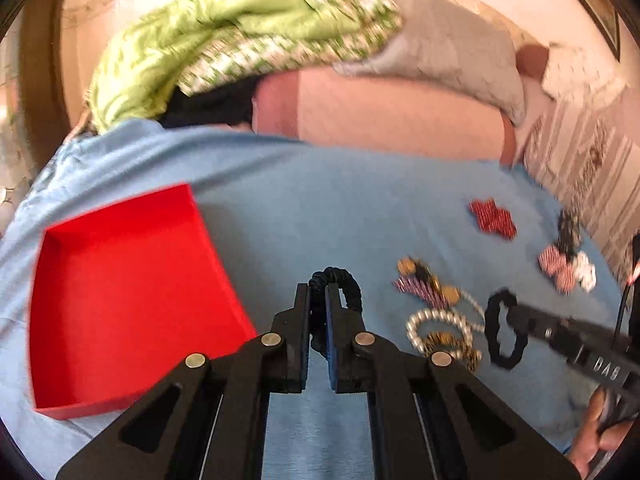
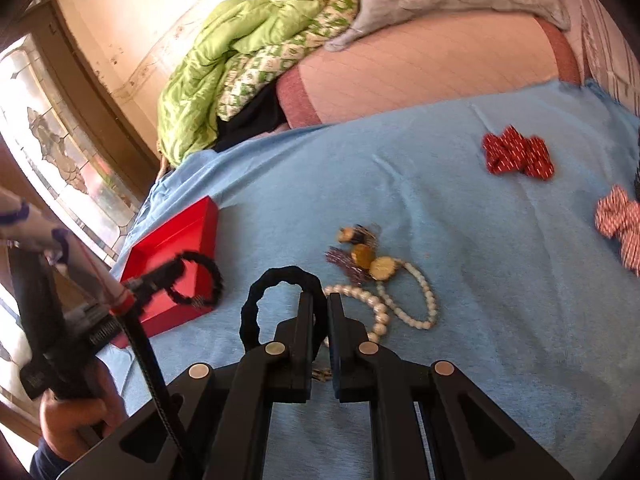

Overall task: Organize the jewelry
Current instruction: 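Carry both black bracelets over the red tray with both tools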

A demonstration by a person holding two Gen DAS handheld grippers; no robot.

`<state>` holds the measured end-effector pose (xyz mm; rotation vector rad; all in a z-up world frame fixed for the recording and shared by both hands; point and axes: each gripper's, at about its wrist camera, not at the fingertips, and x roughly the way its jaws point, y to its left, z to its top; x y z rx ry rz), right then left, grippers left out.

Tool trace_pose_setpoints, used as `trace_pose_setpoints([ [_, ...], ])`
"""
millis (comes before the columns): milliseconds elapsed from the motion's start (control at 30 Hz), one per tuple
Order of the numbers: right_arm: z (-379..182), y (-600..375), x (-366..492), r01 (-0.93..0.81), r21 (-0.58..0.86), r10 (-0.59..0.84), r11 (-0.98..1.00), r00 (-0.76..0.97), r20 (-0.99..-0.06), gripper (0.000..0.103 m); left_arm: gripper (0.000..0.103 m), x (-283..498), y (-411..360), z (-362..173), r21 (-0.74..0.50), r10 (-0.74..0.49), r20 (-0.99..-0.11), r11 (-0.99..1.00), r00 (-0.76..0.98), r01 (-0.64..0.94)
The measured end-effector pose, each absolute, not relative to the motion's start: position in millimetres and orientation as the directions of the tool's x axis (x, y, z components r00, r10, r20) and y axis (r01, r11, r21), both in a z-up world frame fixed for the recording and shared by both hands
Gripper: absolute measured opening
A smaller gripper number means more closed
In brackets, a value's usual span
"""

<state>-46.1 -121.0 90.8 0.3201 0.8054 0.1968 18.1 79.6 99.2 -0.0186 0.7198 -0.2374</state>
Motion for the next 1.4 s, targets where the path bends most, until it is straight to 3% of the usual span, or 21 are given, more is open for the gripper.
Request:
trace_pose_setpoints([
  [200,107,-89,-38,-0.120,0.338,0.327,0.933,0.672,-0.664,0.008,0.007,29,127,125,-0.091,-0.136,-0.614,0.991,0.777,0.101],
  [533,136,-10,24,-0.250,0.329,0.412,0.911,0.617,-0.671,0.008,0.007,81,226,115,-0.110,0.002,-0.654,0.989,0.756,-0.098],
  [700,133,42,77,-0.295,0.299,0.417,0.908,0.555,-0.719,0.008,0.007,106,276,100,-0.213,-0.046,-0.677,0.967,0.734,-0.136],
  [967,101,120,149,-0.315,0.241,0.373,0.918,0.479,-0.795,0.008,0.007,122,320,79,-0.279,-0.061,-0.702,0.940,0.709,-0.195],
  [1400,46,173,213,-0.285,0.181,0.290,0.941,0.408,-0.865,0.008,0.007,131,327,57,-0.264,-0.051,-0.737,0.940,0.674,-0.218],
])
